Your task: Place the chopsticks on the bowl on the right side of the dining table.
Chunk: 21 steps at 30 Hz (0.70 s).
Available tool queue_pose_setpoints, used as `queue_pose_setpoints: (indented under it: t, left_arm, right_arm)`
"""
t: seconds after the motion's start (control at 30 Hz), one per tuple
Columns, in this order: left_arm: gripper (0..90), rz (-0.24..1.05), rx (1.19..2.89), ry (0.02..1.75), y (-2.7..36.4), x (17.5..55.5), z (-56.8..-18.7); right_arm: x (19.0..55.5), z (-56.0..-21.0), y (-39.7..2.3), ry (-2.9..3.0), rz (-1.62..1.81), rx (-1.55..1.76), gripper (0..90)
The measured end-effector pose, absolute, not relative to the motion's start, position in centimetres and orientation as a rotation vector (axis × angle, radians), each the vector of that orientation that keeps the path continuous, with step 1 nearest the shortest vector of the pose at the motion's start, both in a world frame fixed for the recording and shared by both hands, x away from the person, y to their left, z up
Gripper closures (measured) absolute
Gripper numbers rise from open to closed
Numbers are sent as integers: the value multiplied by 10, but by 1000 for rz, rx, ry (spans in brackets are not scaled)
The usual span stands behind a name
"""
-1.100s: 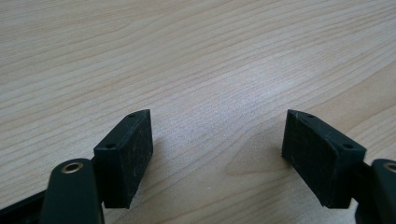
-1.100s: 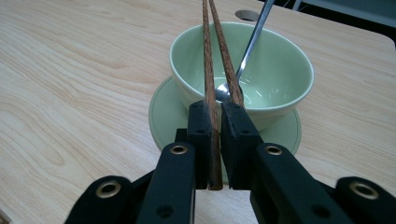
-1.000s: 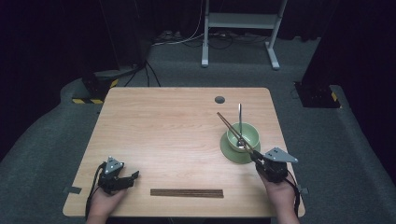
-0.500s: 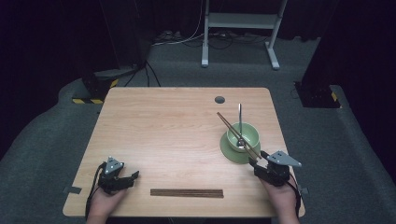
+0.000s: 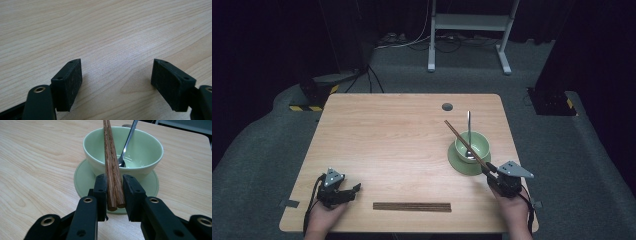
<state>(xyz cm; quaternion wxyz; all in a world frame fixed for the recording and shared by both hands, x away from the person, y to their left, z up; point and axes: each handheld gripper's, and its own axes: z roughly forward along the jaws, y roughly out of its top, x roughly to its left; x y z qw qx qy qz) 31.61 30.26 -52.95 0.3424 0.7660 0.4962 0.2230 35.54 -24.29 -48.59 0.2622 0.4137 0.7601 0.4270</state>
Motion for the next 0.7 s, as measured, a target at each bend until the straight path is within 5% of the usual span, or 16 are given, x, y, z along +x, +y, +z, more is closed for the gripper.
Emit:
queue_pose_setpoints:
  t: [0.7]
  left_arm:
    - [251,575,1995,1282,303,316,-530]
  right_arm:
    - [348,-485,-237,2090,1173,1092,756]
